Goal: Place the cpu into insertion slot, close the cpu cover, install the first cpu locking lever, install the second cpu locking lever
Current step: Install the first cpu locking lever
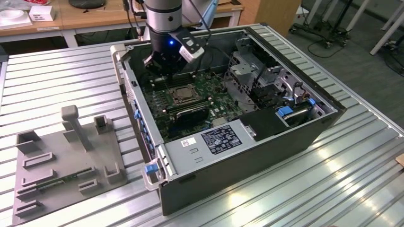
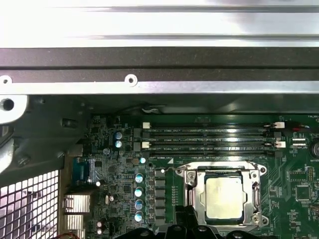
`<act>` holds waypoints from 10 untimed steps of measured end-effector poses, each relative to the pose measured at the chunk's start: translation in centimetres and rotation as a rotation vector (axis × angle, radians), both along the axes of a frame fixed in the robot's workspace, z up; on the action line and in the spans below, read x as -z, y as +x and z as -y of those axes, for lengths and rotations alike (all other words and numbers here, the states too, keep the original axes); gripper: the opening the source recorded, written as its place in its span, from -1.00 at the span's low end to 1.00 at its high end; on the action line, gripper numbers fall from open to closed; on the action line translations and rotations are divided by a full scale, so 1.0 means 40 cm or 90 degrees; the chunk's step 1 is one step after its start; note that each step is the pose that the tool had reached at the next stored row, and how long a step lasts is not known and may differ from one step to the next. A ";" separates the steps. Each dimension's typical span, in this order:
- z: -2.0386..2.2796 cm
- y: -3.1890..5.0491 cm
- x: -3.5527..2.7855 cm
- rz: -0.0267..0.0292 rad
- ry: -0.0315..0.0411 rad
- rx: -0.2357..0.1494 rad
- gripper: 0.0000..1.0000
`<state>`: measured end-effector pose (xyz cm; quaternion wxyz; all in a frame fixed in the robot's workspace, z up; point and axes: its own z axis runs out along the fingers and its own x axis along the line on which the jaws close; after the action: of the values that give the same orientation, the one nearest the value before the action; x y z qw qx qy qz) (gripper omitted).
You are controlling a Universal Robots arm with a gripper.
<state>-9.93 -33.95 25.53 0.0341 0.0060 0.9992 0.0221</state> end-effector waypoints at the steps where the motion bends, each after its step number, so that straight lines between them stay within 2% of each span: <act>1: 0.000 0.000 -0.001 0.0001 0.0001 0.000 -0.79; 6: 0.000 0.000 -0.011 0.0001 0.0002 0.000 -0.79; 10: 0.000 0.000 -0.011 0.0002 0.0003 0.000 -0.79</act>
<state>-9.93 -33.94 25.97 0.0343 0.0060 0.9991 0.0223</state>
